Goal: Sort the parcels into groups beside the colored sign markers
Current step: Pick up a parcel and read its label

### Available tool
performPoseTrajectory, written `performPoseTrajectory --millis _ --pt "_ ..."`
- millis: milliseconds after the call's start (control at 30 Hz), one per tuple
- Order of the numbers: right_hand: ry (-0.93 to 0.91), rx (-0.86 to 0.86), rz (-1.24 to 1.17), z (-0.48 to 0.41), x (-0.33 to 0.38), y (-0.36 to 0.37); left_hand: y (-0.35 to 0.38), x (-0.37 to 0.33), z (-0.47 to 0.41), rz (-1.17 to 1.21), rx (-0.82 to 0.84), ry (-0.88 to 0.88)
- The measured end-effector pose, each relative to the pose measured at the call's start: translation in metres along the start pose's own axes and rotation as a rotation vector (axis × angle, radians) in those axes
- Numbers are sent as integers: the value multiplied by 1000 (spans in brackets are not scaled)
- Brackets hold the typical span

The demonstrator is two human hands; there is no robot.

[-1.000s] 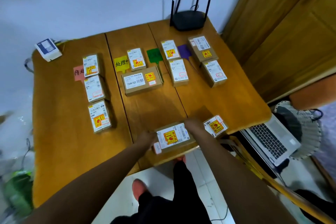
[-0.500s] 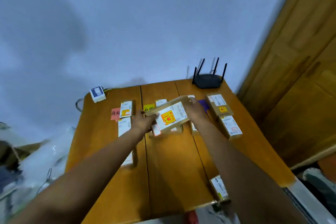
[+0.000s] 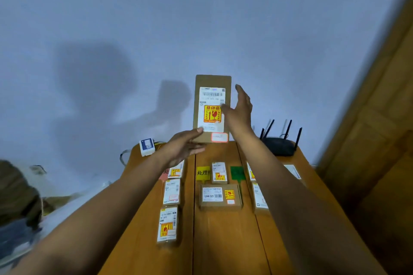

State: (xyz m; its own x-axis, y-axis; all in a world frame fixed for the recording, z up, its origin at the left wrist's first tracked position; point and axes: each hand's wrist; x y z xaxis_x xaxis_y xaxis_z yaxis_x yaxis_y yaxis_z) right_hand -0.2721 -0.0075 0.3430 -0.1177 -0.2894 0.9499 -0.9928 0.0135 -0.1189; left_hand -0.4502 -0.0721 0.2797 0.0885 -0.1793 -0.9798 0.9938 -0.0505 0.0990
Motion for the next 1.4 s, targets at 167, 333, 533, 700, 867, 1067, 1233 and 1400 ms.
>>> performPoseTrajectory --millis 167,333,533,700,867,1067,1233,1400 --pt "243 280 -264 7 -8 -11 1 -10 2 -13 17 96" --pt "182 345 -282 8 -18 -23 2 -5 1 30 -6 119" --pt "159 326 -394 12 -28 -44 15 0 -13 -19 -14 182" --pt "164 284 -420 11 -41 -68 33 2 -27 -31 24 190" --pt "188 264 -404 6 -53 -92 53 11 -43 -9 75 153" --pt "347 193 -361 1 -75 -116 76 26 -64 -57 64 10" --pt "653 245 -163 10 -120 -134 84 60 -80 -319 243 -324" --pt "971 440 5 44 -190 -151 95 125 -90 -423 334 -587"
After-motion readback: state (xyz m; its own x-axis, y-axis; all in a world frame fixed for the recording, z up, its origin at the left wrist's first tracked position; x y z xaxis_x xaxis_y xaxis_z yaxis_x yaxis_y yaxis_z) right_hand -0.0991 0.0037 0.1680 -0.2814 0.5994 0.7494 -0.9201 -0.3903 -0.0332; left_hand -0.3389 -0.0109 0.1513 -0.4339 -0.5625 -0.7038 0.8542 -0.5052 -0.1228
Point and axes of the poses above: each hand's wrist, its own z-axis away from the middle knuckle, its own y-axis out of the palm, x = y × z, and after that the axes turned 5 degrees about -z, right-handed
